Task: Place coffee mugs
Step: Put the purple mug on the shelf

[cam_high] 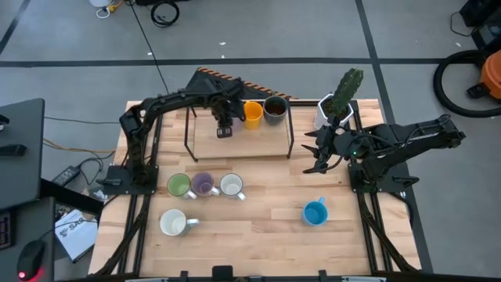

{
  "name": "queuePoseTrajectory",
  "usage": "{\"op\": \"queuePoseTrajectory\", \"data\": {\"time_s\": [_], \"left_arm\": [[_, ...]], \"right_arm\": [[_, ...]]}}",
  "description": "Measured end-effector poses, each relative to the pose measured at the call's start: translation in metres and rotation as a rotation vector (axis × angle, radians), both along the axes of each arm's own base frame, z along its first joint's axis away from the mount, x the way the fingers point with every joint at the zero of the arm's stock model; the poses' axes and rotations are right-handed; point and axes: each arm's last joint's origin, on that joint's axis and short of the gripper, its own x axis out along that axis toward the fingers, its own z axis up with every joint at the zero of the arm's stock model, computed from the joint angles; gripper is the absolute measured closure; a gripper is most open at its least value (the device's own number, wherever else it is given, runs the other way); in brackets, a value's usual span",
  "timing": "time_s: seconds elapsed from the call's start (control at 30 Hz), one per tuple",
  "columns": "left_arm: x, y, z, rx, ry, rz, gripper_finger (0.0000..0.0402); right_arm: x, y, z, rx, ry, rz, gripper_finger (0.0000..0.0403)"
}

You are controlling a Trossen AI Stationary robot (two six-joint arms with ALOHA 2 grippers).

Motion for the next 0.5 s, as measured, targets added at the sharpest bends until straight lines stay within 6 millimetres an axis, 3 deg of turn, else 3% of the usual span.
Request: {"op": "queuePoseTrajectory", "data": {"time_s": [0.5], "left_arm": [[0.0059, -0.0017, 0.002, 0.007, -0.051, -0.003, 0.0272]], "right_arm": [[-0.0002, 0.0, -0.0003, -0.001, 0.004, 0.0, 0.022]]}}
